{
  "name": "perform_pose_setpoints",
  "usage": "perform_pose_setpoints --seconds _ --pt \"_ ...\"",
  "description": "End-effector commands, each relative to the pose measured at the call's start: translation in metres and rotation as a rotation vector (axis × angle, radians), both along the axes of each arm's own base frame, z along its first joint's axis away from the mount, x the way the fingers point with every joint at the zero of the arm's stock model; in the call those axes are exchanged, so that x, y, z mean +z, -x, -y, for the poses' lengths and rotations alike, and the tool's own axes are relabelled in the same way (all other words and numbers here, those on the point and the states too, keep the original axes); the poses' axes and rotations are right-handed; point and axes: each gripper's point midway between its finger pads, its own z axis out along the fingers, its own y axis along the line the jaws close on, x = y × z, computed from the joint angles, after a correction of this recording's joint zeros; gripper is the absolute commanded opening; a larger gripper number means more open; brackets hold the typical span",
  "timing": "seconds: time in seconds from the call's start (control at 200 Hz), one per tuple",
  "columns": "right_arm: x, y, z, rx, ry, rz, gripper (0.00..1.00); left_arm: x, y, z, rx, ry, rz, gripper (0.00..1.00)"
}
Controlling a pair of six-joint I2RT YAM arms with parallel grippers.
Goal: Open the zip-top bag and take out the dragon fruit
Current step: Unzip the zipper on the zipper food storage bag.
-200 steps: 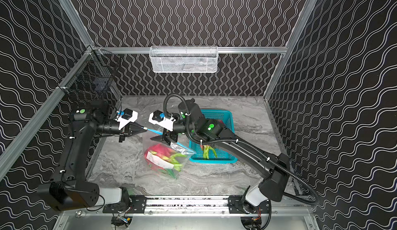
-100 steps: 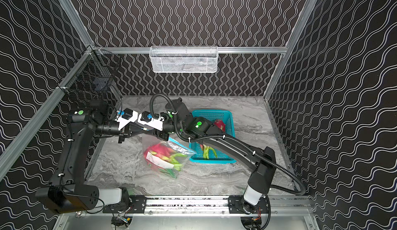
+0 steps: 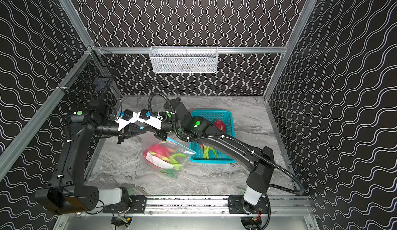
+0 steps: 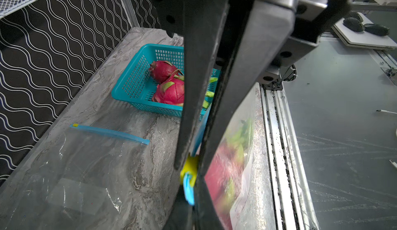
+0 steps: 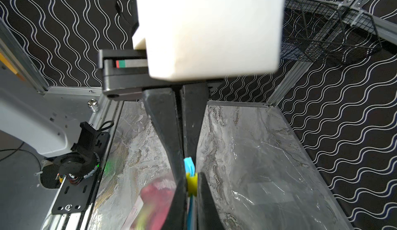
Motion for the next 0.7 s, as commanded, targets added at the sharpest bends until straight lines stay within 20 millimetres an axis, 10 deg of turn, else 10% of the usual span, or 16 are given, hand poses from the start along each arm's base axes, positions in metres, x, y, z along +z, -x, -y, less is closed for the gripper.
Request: perform_pose_setpoints --seconds 0.0,0.145,0.445,0.69 --pt "0.006 -0.002 -0.001 0.001 -0.013 -0.003 0.0 0.01 0.01 0.003 -0.013 0.023 -0.003 0.5" --pt "0.003 0.0 0.0 0.016 -0.002 -0.024 0.0 0.017 0.011 0.001 -0.017 -0.009 0.038 0.45" --pt "0.0 0.002 0.003 0.02 0.001 -0.047 0.0 0.009 0.004 -0.002 -0.026 -0.031 0.029 0.0" --pt "-0.002 -0.001 0.009 0.015 -0.001 -0.071 0.0 0.011 0.004 -0.005 -0.016 -0.074 0.071 0.0"
